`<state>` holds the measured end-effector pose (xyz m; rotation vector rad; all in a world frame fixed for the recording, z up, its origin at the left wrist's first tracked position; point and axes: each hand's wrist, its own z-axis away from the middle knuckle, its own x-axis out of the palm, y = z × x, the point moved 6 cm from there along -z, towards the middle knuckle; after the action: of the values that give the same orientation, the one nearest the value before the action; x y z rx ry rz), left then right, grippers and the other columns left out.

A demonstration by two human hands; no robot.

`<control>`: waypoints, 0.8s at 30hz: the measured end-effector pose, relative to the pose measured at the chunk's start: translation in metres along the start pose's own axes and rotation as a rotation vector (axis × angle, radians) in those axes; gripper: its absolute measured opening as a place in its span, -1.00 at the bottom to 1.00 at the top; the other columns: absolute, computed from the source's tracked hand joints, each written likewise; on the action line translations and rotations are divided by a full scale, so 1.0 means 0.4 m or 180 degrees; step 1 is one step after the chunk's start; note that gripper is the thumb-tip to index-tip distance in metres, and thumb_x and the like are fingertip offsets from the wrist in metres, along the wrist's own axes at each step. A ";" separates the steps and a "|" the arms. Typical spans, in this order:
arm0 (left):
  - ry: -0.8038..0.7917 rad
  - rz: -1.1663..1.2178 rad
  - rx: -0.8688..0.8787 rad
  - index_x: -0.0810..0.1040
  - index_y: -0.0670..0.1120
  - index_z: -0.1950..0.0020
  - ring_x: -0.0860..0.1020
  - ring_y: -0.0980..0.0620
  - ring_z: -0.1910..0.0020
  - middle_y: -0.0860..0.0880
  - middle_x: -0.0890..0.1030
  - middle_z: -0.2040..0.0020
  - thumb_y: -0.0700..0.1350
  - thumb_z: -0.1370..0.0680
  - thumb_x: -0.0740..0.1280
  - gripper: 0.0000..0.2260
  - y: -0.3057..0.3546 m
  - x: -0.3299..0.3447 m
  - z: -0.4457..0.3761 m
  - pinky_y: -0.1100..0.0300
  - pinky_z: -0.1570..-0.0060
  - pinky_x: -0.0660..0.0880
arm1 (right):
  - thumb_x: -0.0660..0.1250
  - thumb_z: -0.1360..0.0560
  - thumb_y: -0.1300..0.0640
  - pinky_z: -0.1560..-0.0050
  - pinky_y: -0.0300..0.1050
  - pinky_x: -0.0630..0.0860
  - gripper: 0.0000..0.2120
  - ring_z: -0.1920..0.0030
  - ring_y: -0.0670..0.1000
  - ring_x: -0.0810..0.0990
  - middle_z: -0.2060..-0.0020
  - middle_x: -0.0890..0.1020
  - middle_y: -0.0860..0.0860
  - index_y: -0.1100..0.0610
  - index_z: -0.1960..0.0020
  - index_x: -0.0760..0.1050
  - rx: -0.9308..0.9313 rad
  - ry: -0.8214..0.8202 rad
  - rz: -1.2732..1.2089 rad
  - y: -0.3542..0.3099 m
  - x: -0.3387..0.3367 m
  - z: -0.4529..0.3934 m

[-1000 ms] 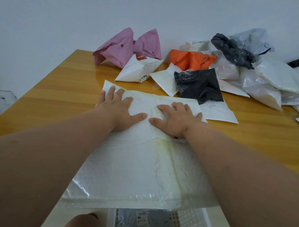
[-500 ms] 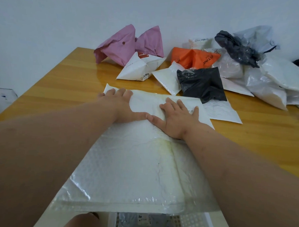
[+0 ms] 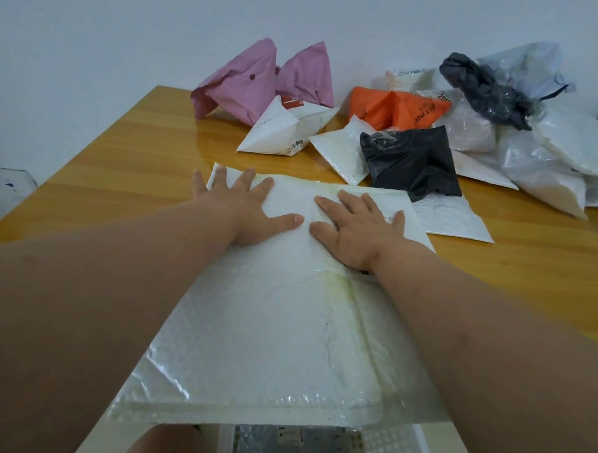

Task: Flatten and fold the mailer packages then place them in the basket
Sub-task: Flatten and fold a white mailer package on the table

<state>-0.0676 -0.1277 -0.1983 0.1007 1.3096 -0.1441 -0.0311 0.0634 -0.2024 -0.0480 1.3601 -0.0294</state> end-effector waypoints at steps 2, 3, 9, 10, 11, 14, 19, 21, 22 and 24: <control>-0.0008 0.0046 -0.0007 -0.21 0.27 -0.56 -0.26 -0.19 -0.56 0.09 -0.22 -0.60 0.66 -0.18 -0.23 -0.01 0.001 0.001 0.001 -0.37 -0.42 -0.27 | -0.14 -0.54 -0.42 -0.42 0.46 -0.24 -0.41 -0.58 0.05 -0.22 -0.58 -0.15 -0.16 -0.36 -0.53 -0.16 0.0007 0.0049 0.0022 0.000 0.001 0.002; -0.0005 0.0062 -0.0006 -0.22 0.27 -0.56 -0.26 -0.19 -0.56 0.09 -0.23 -0.60 0.66 -0.19 -0.23 -0.02 0.001 0.001 0.002 -0.37 -0.42 -0.27 | -0.14 -0.54 -0.42 -0.42 0.46 -0.23 -0.41 -0.58 0.05 -0.21 -0.58 -0.14 -0.16 -0.36 -0.53 -0.16 0.0004 0.0091 0.0026 0.000 0.001 0.004; 0.0218 -0.0200 0.0049 -0.22 0.29 -0.55 -0.20 -0.25 -0.56 0.05 -0.24 -0.60 0.62 -0.29 -0.28 -0.13 0.007 -0.012 0.033 -0.37 -0.42 -0.26 | -0.19 -0.51 -0.46 -0.43 0.45 -0.24 -0.38 -0.58 0.10 -0.17 -0.59 -0.13 -0.13 -0.36 -0.53 -0.16 0.0041 0.0283 0.0206 0.000 -0.004 0.016; 0.0261 -0.0271 0.0054 -0.19 0.28 -0.56 -0.16 -0.24 -0.57 0.04 -0.22 -0.61 0.59 -0.35 -0.25 -0.17 0.011 -0.018 0.044 -0.35 -0.43 -0.22 | -0.19 -0.50 -0.46 -0.44 0.43 -0.24 -0.37 -0.58 0.13 -0.16 -0.59 -0.12 -0.11 -0.35 -0.53 -0.13 0.0049 0.0348 0.0261 -0.002 -0.009 0.022; 0.0292 -0.0326 0.0069 -0.16 0.25 -0.57 -0.12 -0.23 -0.57 0.03 -0.19 -0.61 0.55 -0.41 -0.19 -0.22 0.016 -0.024 0.057 -0.33 -0.44 -0.17 | -0.18 -0.50 -0.47 -0.45 0.40 -0.23 -0.37 -0.57 0.16 -0.12 -0.59 -0.09 -0.07 -0.35 -0.53 -0.09 0.0054 0.0446 0.0335 -0.007 -0.018 0.031; 0.0373 -0.0391 0.0197 -0.07 0.15 -0.59 -0.03 -0.20 -0.56 -0.03 -0.09 -0.61 0.42 -0.54 -0.02 -0.30 0.036 -0.043 0.103 -0.25 -0.45 0.04 | -0.09 -0.53 -0.41 -0.49 0.30 -0.05 -0.44 -0.50 0.21 0.10 -0.53 0.13 0.05 -0.26 -0.47 0.20 0.0051 0.0784 0.0554 -0.026 -0.050 0.063; 0.0467 -0.0371 0.0267 0.06 0.07 -0.58 0.06 -0.22 -0.53 -0.11 0.04 -0.57 0.35 -0.57 0.06 -0.34 0.055 -0.048 0.183 -0.21 -0.43 0.15 | 0.02 -0.55 -0.36 -0.36 0.20 0.23 -0.43 -0.36 0.20 0.33 -0.38 0.34 0.08 -0.09 -0.44 0.31 0.0287 0.0818 0.0194 -0.011 -0.071 0.140; 0.0277 -0.0289 0.0276 0.03 0.10 -0.59 0.04 -0.22 -0.55 -0.09 0.02 -0.59 0.38 -0.55 0.05 -0.32 0.063 -0.030 0.210 -0.23 -0.45 0.10 | 0.07 -0.52 -0.39 -0.37 0.19 0.24 -0.36 -0.40 0.19 0.32 -0.43 0.31 0.06 -0.10 -0.49 0.23 0.0316 0.0678 0.0065 0.005 -0.070 0.180; 0.0200 -0.0239 0.0283 0.00 0.11 -0.59 0.02 -0.22 -0.55 -0.07 0.00 -0.60 0.40 -0.54 0.04 -0.30 0.068 -0.020 0.222 -0.23 -0.46 0.07 | 0.09 -0.49 -0.42 -0.39 0.19 0.23 -0.31 -0.42 0.19 0.30 -0.47 0.28 0.04 -0.11 -0.51 0.19 0.0322 0.0563 -0.0033 0.012 -0.067 0.201; 0.0131 -0.0143 0.0291 -0.07 0.13 -0.60 -0.04 -0.20 -0.57 -0.04 -0.05 -0.62 0.46 -0.50 -0.01 -0.25 0.077 0.002 0.243 -0.23 -0.48 0.01 | 0.09 -0.43 -0.51 -0.45 0.25 0.16 -0.20 -0.49 0.19 0.21 -0.54 0.19 0.01 -0.16 -0.55 0.10 0.0334 0.0278 -0.0171 0.018 -0.055 0.238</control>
<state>0.0304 -0.1124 -0.1746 0.1529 1.3467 -0.2413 0.0573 0.0734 -0.1616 0.0050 1.4423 -0.1496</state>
